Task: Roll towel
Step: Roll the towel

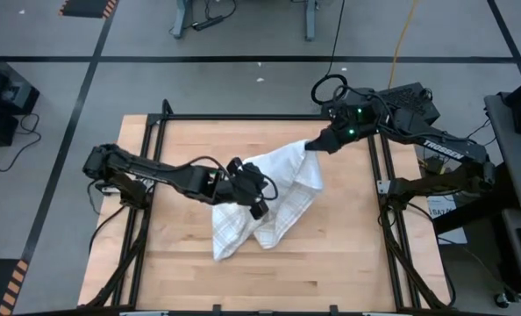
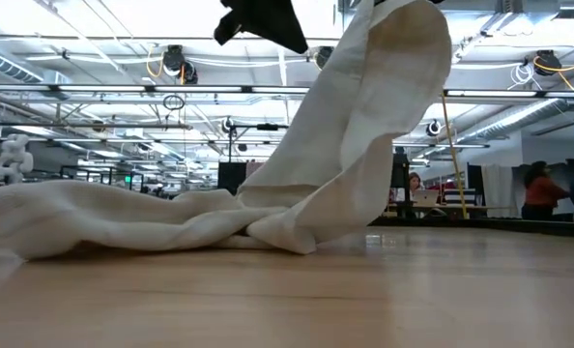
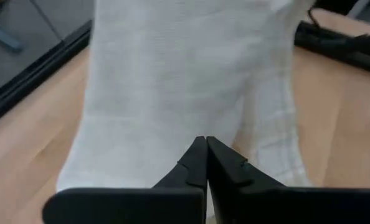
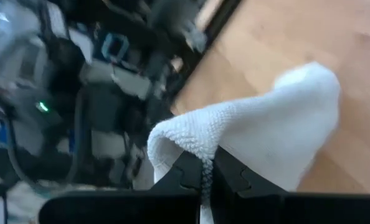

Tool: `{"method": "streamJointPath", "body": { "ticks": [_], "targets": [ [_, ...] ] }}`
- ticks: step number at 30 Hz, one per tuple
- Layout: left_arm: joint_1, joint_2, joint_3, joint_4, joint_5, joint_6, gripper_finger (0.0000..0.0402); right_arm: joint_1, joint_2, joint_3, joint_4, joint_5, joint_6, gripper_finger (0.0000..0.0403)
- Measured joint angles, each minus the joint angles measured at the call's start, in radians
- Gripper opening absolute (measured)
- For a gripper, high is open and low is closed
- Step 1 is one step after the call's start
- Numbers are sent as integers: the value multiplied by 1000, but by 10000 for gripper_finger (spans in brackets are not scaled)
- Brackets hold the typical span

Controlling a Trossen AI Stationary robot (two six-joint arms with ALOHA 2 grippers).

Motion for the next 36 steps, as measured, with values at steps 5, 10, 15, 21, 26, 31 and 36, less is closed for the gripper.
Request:
{"method": "streamJointPath", "body": {
  "ticks": [5, 10, 15, 21, 26, 31, 36],
  "targets": [
    [6, 7, 0, 164, 21, 116, 77, 18, 2, 0, 188, 66, 96, 4],
    [20, 12, -1, 206, -127, 85, 179, 16, 1, 0, 230, 75, 131, 4],
    [53, 44, -1, 219, -142, 60, 239, 17, 1, 0, 230, 88, 131, 4],
    [116, 87, -1, 391, -5, 126, 205, 17, 5, 0, 235, 108, 119, 4],
    [161, 83, -1, 378, -20, 116, 76, 17, 2, 0, 237, 98, 105, 4],
    [186, 6, -2, 369, 31, 111, 14, 11, -4, 0, 238, 40, 83, 4],
    [198, -92, -2, 272, 117, 156, 13, 10, -4, 0, 235, -58, 60, 4]
  ]
}}
